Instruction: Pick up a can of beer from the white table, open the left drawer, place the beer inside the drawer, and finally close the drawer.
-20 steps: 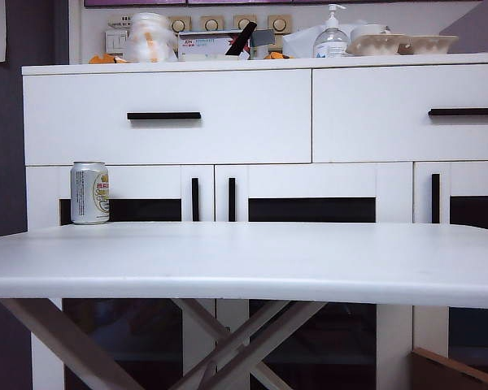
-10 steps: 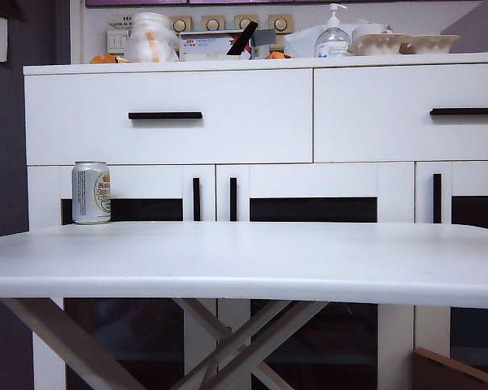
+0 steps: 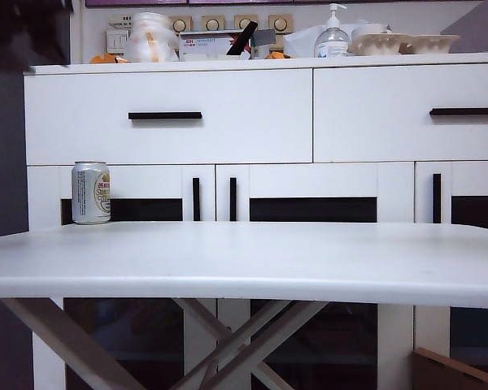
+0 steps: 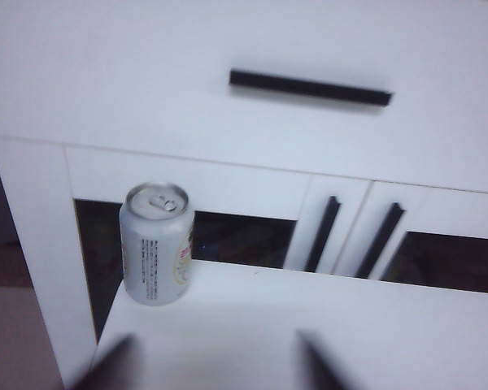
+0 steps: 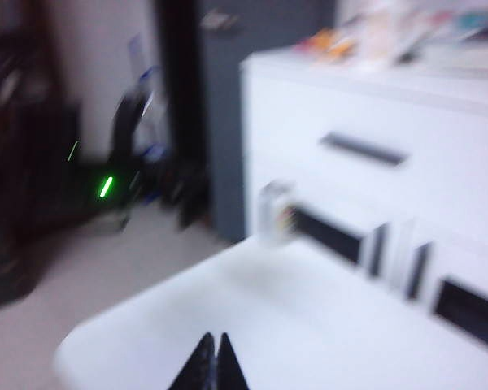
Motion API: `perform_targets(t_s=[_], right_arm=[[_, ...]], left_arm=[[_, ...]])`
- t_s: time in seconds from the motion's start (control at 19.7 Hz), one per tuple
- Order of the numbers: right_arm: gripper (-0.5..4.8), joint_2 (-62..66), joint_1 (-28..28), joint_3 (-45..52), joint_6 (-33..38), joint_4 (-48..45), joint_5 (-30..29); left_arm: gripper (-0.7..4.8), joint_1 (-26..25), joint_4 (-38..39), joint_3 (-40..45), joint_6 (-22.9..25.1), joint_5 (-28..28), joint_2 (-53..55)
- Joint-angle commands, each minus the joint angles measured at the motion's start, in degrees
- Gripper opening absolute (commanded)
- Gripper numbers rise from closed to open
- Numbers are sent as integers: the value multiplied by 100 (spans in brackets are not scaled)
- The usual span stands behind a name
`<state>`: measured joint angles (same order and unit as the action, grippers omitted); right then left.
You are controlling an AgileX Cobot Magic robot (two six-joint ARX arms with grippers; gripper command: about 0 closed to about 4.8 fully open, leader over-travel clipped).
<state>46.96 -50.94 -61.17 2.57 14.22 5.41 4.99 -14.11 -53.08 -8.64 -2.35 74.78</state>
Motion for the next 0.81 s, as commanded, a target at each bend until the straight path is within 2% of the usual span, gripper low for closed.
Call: perform_targets(t_s=[0.05, 0.25, 0.35, 0.41, 0.46, 0.81], right_arm=[[-1, -11, 173, -63, -2, -214, 42], [-1, -7, 538, -63, -2, -251, 90], [-1, -4, 603, -61, -4, -249, 92], [-1, -4, 608, -61, -2, -254, 92], [-1, -4, 605, -61, 0, -256, 90], [-1, 26, 601, -61, 4, -258, -17]], left_arm=[[479, -7, -621, -22, 4, 28, 413], [479, -7, -1344, -50, 4, 151, 1200], [479, -9, -1871, -52, 4, 424, 1598], [479, -17, -2450, -59, 4, 535, 2063], [479, -50, -2594, -83, -7, 533, 2245], [479, -79, -2562, -1401, -146, 514, 3683]])
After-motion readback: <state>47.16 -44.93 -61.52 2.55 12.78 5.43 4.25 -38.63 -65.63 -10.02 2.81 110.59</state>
